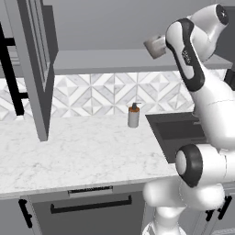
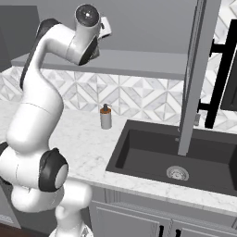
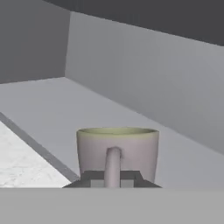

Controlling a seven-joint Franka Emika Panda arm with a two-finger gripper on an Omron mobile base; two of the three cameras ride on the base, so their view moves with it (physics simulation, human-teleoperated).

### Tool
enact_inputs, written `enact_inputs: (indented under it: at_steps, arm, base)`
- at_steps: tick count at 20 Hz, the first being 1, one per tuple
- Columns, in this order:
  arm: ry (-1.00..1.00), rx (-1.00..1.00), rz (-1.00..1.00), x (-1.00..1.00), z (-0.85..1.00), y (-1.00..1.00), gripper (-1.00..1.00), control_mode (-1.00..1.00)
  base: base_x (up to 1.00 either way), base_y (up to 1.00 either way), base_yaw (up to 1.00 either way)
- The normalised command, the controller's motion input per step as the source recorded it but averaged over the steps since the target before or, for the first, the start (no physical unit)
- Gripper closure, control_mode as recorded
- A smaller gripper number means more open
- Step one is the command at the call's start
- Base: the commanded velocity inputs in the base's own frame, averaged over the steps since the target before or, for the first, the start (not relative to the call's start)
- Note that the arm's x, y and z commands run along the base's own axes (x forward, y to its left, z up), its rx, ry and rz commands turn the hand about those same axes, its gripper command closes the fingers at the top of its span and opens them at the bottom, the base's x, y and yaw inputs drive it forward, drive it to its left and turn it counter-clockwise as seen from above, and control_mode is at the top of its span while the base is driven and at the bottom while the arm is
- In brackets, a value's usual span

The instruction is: Gather all objects into one cabinet and sort the glasses and bowls to opposite sides.

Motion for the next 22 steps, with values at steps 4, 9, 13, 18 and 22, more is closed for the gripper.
enact_inputs:
  at_steps: [4, 9, 13, 18, 22]
  arm:
    - [-0.32, -0.01, 0.08, -0.93, 0.00, 0.39, 1.00, -1.00]
    - [-0.28, 0.17, 0.15, -0.85, 0.00, 0.23, 1.00, -1.00]
    - [0.00, 0.46, 0.21, -0.64, -0.09, 0.04, 1.00, -1.00]
    - [0.01, 0.35, 0.02, -0.51, -0.06, 0.32, 1.00, -1.00]
    - [0.02, 0.06, 0.00, -0.13, -0.06, 0.09, 1.00, 1.00]
  base:
    - [0.00, 0.00, 0.00]
    - [0.00, 0.00, 0.00]
    - [0.00, 0.00, 0.00]
    - [0.00, 0.00, 0.00]
    - [-0.16, 0.27, -0.04]
